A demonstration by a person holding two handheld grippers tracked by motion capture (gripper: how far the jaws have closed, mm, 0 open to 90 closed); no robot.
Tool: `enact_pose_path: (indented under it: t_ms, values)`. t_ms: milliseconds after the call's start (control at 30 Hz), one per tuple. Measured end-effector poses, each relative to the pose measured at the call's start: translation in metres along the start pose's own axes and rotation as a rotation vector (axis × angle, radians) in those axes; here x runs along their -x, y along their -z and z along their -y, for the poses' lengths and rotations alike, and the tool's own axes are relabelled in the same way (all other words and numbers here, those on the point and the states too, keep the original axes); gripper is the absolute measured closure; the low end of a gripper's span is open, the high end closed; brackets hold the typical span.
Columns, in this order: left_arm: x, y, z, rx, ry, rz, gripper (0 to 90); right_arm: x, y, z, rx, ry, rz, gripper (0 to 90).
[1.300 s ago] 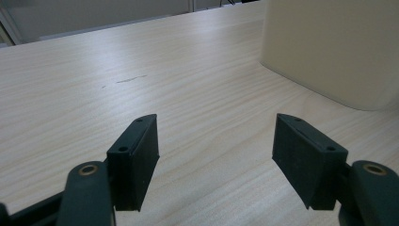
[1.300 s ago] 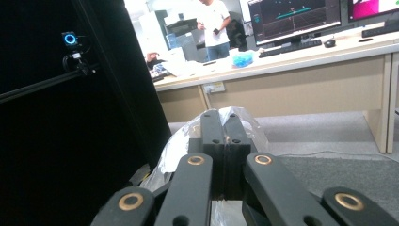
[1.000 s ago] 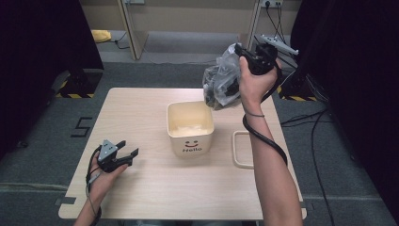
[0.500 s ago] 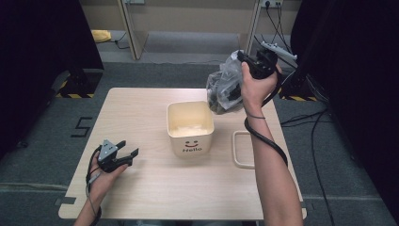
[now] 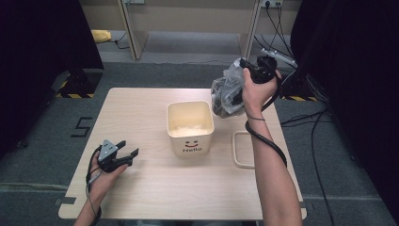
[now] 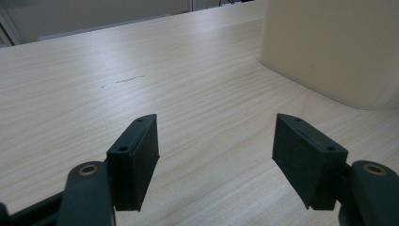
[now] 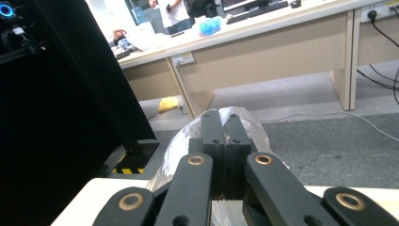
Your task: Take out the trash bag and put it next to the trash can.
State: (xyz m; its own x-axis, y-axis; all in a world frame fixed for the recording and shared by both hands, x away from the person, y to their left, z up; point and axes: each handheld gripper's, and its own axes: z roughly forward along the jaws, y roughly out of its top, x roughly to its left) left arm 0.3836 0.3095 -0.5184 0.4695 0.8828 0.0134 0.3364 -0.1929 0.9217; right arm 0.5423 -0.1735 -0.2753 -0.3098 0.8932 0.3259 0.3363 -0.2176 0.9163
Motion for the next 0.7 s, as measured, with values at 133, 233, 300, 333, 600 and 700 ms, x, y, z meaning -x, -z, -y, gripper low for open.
enact_pose_path:
  t_ms: [133, 233, 300, 333, 600, 700]
  values:
    - [0.0, 0.0, 0.0, -0.001, 0.0, 0.0, 31.4, 0.005, -0.005, 0.006, -0.018, -0.011, 0.013, 90.0]
    - [0.0, 0.0, 0.0, 0.0, 0.001, 0.001, 31.4, 0.008, -0.009, 0.01, -0.032, -0.016, 0.02, 90.0]
    - [0.0, 0.0, 0.0, 0.0, 0.001, 0.001, 31.4, 0.01, -0.011, 0.014, -0.04, -0.019, 0.026, 90.0]
    - [0.0, 0.0, 0.0, 0.001, 0.001, 0.001, 31.4, 0.011, -0.012, 0.015, -0.044, -0.02, 0.027, 90.0]
    - [0.0, 0.0, 0.0, -0.003, -0.002, 0.001, 31.4, 0.015, -0.016, 0.021, -0.057, -0.028, 0.034, 90.0]
    - [0.0, 0.0, 0.0, -0.002, -0.004, 0.001, 31.4, 0.015, -0.018, 0.023, -0.064, -0.03, 0.036, 90.0]
